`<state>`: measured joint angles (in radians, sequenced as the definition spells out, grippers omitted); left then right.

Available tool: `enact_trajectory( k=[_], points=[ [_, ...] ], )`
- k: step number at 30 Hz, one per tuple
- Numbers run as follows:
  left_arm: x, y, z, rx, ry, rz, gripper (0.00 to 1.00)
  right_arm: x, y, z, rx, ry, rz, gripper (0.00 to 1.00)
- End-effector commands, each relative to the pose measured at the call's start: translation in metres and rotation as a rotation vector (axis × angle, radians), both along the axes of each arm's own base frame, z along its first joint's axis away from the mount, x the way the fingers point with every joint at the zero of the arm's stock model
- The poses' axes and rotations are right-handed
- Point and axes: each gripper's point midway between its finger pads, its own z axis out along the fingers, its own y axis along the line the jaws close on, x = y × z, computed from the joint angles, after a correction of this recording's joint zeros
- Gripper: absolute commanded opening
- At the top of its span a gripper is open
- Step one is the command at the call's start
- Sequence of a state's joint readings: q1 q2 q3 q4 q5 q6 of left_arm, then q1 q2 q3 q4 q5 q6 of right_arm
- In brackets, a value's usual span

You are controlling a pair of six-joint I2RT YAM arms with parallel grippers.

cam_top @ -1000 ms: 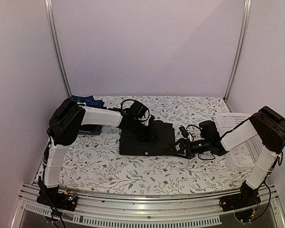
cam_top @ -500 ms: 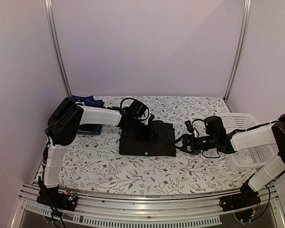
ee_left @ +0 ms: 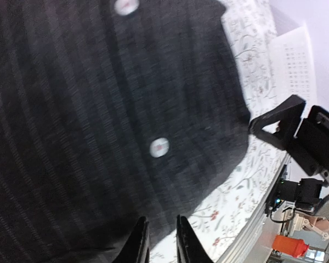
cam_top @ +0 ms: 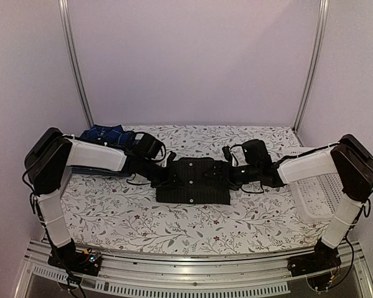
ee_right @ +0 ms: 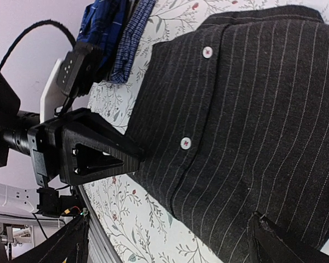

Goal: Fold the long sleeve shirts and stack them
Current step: Smooth out the square-folded shirt at the center of the board.

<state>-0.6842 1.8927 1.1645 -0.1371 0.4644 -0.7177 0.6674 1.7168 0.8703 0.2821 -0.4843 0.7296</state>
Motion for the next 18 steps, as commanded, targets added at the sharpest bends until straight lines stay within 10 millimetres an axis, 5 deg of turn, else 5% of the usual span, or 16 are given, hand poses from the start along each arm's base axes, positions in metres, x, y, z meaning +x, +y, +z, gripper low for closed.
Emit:
enact_trajectory(
  k=[1,6,10,15,18],
  points=[
    [-0.01,0.022,-0.031,0.007,0.062,0.023,0.17,0.018,0.006,-0.03,-0.023,0.061,-0.068,0.99],
    [-0.026,0.041,-0.06,0.052,0.115,0.044,0.16,0.017,-0.019,-0.081,-0.059,0.184,-0.162,0.99],
    [-0.038,0.051,-0.068,0.065,0.136,0.057,0.16,0.01,-0.037,-0.094,-0.062,0.234,-0.202,0.99],
    [-0.044,0.054,-0.061,0.058,0.131,0.06,0.16,0.013,-0.04,-0.075,-0.066,0.198,-0.219,0.99],
    [-0.043,0.054,-0.046,0.048,0.102,0.063,0.16,0.02,-0.038,-0.044,-0.076,0.129,-0.226,0.99]
  ],
)
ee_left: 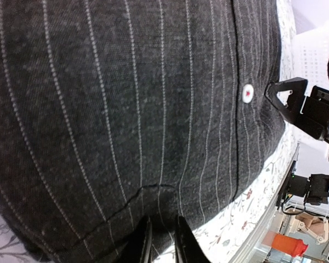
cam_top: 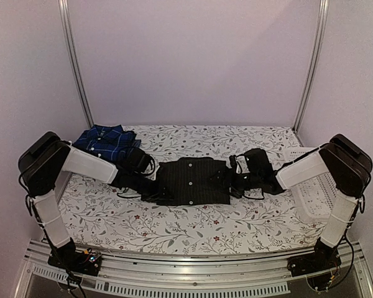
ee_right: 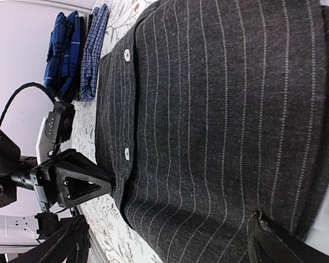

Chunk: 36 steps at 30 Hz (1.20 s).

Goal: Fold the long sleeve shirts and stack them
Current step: Smooth out the square-folded shirt at the center of the board, then move the square-folded shirt to the center of the board.

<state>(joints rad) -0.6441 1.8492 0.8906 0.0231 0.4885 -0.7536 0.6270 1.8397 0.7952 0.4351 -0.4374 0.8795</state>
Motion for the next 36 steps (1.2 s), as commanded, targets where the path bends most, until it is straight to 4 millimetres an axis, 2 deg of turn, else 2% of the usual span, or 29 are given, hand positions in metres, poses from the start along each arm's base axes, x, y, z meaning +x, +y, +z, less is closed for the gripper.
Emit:
enact_trajectory(
  k=[1,3,6,10,12,15,20,24,28,32,36],
  points=[
    [-0.008,0.011,0.013,0.027,-0.002,0.016,0.16,0.006,-0.014,0.02,-0.094,-0.026,-0.065,0.99],
    [-0.005,0.015,0.025,0.04,-0.03,0.026,0.16,0.008,-0.004,0.045,-0.101,-0.088,-0.041,0.99],
    [0.0,0.026,0.041,0.072,-0.08,0.058,0.18,0.006,0.021,0.07,-0.083,-0.154,0.018,0.99],
    [0.007,0.049,0.057,0.131,-0.132,0.121,0.19,0.0,0.066,0.081,-0.044,-0.188,0.129,0.99],
    [0.012,0.066,0.061,0.172,-0.155,0.164,0.2,-0.003,0.09,0.075,-0.031,-0.181,0.189,0.99],
    [0.022,0.096,0.067,0.219,-0.175,0.239,0.21,-0.002,0.12,0.075,0.004,-0.196,0.251,0.99],
    [0.037,0.14,0.076,0.285,-0.204,0.346,0.22,0.001,0.147,0.037,0.047,-0.127,0.323,0.99],
    [0.043,0.166,0.074,0.34,-0.211,0.407,0.22,-0.004,0.146,-0.001,0.033,-0.062,0.326,0.99],
    [0.046,0.179,0.072,0.356,-0.209,0.439,0.22,-0.01,0.136,-0.023,0.015,-0.02,0.307,0.99],
    [0.048,0.185,0.07,0.373,-0.211,0.451,0.23,-0.01,0.118,-0.034,0.014,0.002,0.274,0.99],
    [0.051,0.189,0.066,0.393,-0.21,0.459,0.24,-0.004,0.096,-0.031,0.016,0.004,0.238,0.99]
  ],
)
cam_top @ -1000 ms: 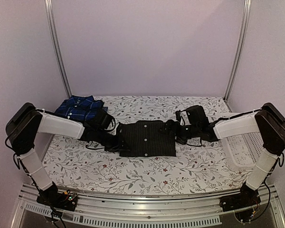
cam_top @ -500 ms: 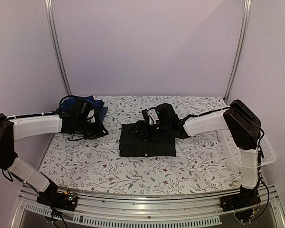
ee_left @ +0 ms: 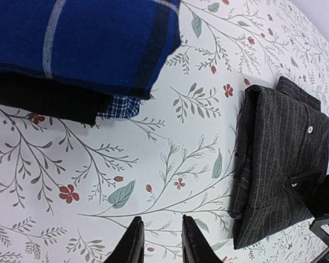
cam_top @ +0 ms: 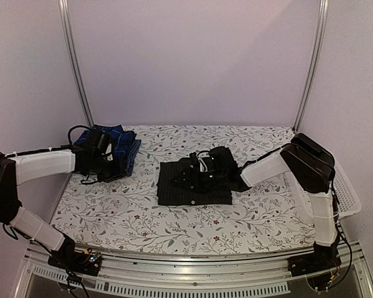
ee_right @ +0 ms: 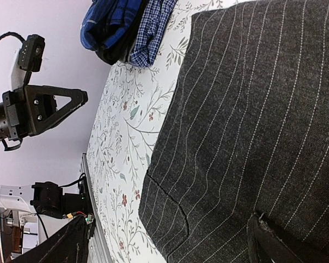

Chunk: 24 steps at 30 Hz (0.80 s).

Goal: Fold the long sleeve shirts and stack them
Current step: Move the square-folded shirt to the center of the board.

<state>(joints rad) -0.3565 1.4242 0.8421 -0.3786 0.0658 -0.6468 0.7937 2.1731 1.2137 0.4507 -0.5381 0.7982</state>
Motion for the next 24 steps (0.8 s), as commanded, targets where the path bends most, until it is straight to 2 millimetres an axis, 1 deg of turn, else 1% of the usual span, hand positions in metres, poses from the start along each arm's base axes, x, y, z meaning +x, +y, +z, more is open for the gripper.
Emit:
enact_trajectory(
  k=[1,4,7,10,14,16,19,21,24],
  points=[
    [0.003,0.011,-0.003,0.042,-0.007,0.017,0.25,-0.003,-0.041,-0.035,-0.086,0.108,-0.058,0.99],
    [0.006,0.012,-0.008,0.061,0.0,0.021,0.26,0.001,-0.058,-0.032,-0.091,0.1,-0.073,0.99],
    [0.01,0.013,-0.013,0.077,0.009,0.023,0.26,0.005,-0.08,-0.035,-0.105,0.1,-0.097,0.99],
    [0.017,0.011,-0.019,0.081,0.019,0.023,0.27,0.008,-0.103,-0.033,-0.112,0.096,-0.125,0.99],
    [0.026,0.005,-0.026,0.079,0.028,0.025,0.28,0.016,-0.126,-0.025,-0.126,0.076,-0.158,0.99],
    [0.032,0.003,-0.029,0.078,0.033,0.028,0.28,0.019,-0.134,-0.025,-0.141,0.068,-0.167,0.99],
    [0.042,0.006,-0.033,0.106,0.03,0.052,0.3,0.022,-0.145,-0.022,-0.148,0.058,-0.17,0.99],
    [0.05,0.006,-0.034,0.13,0.022,0.064,0.31,0.023,-0.148,-0.018,-0.146,0.05,-0.168,0.99],
    [0.06,0.008,-0.037,0.165,0.017,0.077,0.35,0.023,-0.147,-0.01,-0.14,0.035,-0.156,0.99]
  ],
)
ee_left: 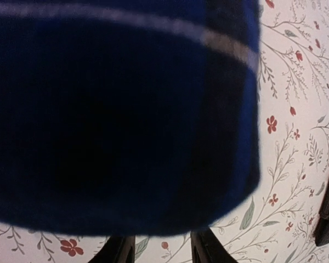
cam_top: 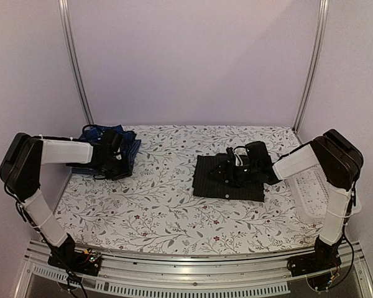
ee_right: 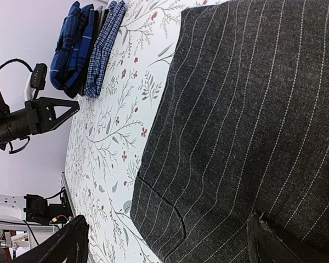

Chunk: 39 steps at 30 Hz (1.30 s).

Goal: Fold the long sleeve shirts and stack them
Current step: Move the square-folded shirt to the center of the board.

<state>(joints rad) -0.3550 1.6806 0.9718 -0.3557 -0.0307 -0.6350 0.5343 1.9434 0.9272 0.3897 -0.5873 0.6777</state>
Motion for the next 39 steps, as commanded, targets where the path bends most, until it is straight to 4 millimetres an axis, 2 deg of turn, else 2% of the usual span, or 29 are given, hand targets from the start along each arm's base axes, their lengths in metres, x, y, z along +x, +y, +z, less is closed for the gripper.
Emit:
enact_trajectory(
  k=[1,5,9,12,16,21,22,26,30,35,39],
  points=[
    [0.026,0.004,0.004,0.065,-0.052,0.033,0.35,-0.009,-0.012,-0.001,-0.05,0.021,0.009,0.99],
    [0.035,0.012,-0.003,0.146,-0.047,0.072,0.36,-0.006,-0.011,0.03,-0.035,-0.028,0.01,0.99],
    [0.04,0.015,-0.013,0.192,-0.037,0.085,0.36,-0.005,-0.01,0.069,-0.005,-0.093,0.011,0.99],
    [0.043,0.015,-0.022,0.219,-0.026,0.082,0.34,-0.008,-0.011,0.091,0.007,-0.129,0.009,0.99],
    [0.046,0.012,-0.03,0.222,-0.015,0.07,0.25,-0.012,-0.014,0.116,0.022,-0.171,0.001,0.99],
    [0.045,0.01,-0.035,0.232,-0.009,0.051,0.04,-0.017,-0.018,0.142,0.019,-0.226,-0.012,0.99],
    [0.043,0.008,-0.036,0.232,-0.008,0.041,0.0,-0.018,-0.018,0.145,0.013,-0.234,-0.014,0.99],
    [0.034,-0.008,-0.034,0.213,0.0,0.005,0.0,-0.022,-0.02,0.155,-0.001,-0.27,-0.02,0.99],
    [0.014,-0.027,-0.033,0.177,0.017,-0.017,0.0,-0.025,-0.023,0.158,-0.016,-0.28,-0.033,0.99],
    [-0.015,-0.053,-0.035,0.131,0.044,-0.047,0.0,-0.031,-0.023,0.155,-0.033,-0.272,-0.037,0.99],
    [-0.041,-0.073,-0.038,0.104,0.074,-0.068,0.0,-0.035,-0.026,0.143,-0.053,-0.252,-0.056,0.99]
  ],
)
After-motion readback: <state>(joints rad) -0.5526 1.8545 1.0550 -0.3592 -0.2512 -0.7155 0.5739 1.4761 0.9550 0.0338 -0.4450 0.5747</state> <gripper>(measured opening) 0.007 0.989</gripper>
